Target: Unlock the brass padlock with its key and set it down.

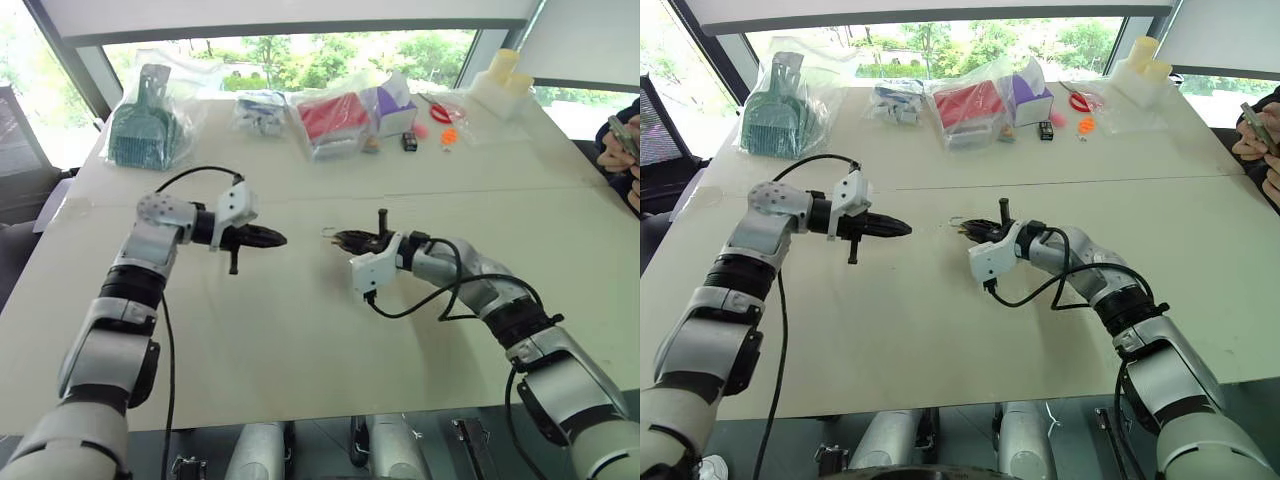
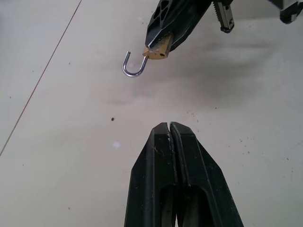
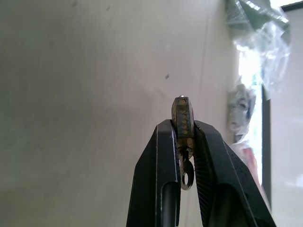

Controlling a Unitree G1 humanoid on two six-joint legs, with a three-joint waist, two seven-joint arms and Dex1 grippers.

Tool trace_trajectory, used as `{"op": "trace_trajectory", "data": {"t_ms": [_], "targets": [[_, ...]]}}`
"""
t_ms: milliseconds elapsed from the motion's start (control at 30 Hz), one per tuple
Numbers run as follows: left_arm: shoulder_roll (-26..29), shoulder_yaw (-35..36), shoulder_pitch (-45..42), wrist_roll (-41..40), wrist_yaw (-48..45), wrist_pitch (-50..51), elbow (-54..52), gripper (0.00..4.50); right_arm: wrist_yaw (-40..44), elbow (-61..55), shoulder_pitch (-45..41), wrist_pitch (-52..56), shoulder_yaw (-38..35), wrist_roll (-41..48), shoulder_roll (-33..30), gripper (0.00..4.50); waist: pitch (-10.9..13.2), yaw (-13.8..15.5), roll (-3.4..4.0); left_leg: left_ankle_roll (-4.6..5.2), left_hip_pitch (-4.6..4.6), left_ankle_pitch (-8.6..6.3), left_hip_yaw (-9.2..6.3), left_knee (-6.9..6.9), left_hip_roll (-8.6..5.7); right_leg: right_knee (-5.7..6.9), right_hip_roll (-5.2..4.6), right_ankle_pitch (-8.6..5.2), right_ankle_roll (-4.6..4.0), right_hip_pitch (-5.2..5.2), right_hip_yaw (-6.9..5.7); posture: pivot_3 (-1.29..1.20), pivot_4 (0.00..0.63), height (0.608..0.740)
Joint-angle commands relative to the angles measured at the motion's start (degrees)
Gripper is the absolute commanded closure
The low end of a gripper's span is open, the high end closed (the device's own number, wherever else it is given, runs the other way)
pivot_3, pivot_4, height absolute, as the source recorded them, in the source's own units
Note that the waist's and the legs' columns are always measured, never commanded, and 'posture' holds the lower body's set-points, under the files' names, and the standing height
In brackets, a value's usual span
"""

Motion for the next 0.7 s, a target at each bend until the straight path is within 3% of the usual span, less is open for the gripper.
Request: {"op": "trace_trajectory", "data": {"t_ms": [33, 133, 167, 233, 400, 433, 533, 700], "targets": [[0.9, 1.9, 2.1, -1.6, 1.3, 1.9, -6.6, 4.48, -2.5, 2.8, -2.6, -2.1, 0.8, -1.3, 0.6, 4.50, 0.0, -0.4, 0.00, 0.00, 0.00, 0.00, 0.00, -0.01, 0.00, 0.00, 0.00, 0.00, 0.00, 0.00, 0.01, 0.00, 0.150, 0.740], [1.3, 2.0, 4.7, -2.0, 2.1, 3.5, -10.9, 4.48, -2.7, 4.0, -2.9, -2.9, 1.1, -1.2, 0.7, 4.50, 0.0, -0.5, 0.00, -0.02, 0.06, 0.01, 0.00, -0.04, 0.02, 0.01, 0.00, 0.00, 0.00, 0.00, 0.05, 0.00, 0.150, 0.740], [1.6, 1.9, 5.8, -1.8, 2.4, 4.0, -12.5, 4.50, -2.1, 3.9, -2.8, -3.1, 1.1, -0.8, 0.7, 3.53, 0.0, -0.5, 0.01, -0.03, 0.06, 0.02, 0.01, -0.05, 0.02, 0.01, 0.00, 0.00, 0.00, 0.00, 0.05, 0.00, 0.150, 0.740], [2.3, 2.0, 7.4, -2.0, 2.8, 5.0, -15.0, 4.50, -0.2, 3.0, -2.4, -3.1, 1.0, 0.4, 0.4, 2.77, 0.0, -0.5, 0.01, -0.03, 0.08, 0.02, 0.01, -0.05, 0.03, 0.03, 0.00, 0.00, 0.00, 0.00, 0.06, 0.00, 0.150, 0.740], [3.3, 2.6, 9.0, -3.2, 3.4, 7.6, -19.3, 4.50, 6.1, -2.5, -0.2, -2.1, -0.4, 4.6, -2.3, 0.22, 0.0, -0.3, 0.01, 0.02, 0.22, -0.01, 0.01, -0.06, 0.07, 0.01, 0.00, 0.00, 0.00, 0.13, 0.10, 0.00, 0.150, 0.740], [3.5, 2.8, 9.2, -3.5, 3.5, 8.1, -20.0, 4.50, 8.9, -4.7, 0.7, -0.9, -1.2, 7.1, -3.1, 0.02, 0.0, -0.2, 0.01, 0.03, 0.23, -0.02, -0.02, -0.06, 0.08, 0.01, 0.00, 0.00, 0.00, 0.15, 0.10, 0.00, 0.150, 0.740], [4.4, 3.4, 9.7, -4.4, 3.8, 9.6, -21.9, 4.50, 19.0, -12.6, 3.7, 7.5, -4.9, 18.1, -4.7, 0.02, 0.0, -0.2, 0.01, 0.09, 0.27, -0.06, -0.17, -0.07, 0.11, -0.04, -0.01, 0.00, 0.00, 0.22, 0.10, 0.00, 0.150, 0.740], [5.6, 4.2, 10.9, -5.4, 5.2, 11.3, -24.1, 4.50, 33.3, -27.3, 9.2, 34.0, -11.2, 36.7, -5.7, 0.02, 0.0, -0.3, 0.02, 0.29, 0.52, -0.18, -0.19, -0.08, 0.17, -0.03, -0.01, 0.00, 0.00, 0.42, 0.09, 0.00, 0.150, 0.740]]}}
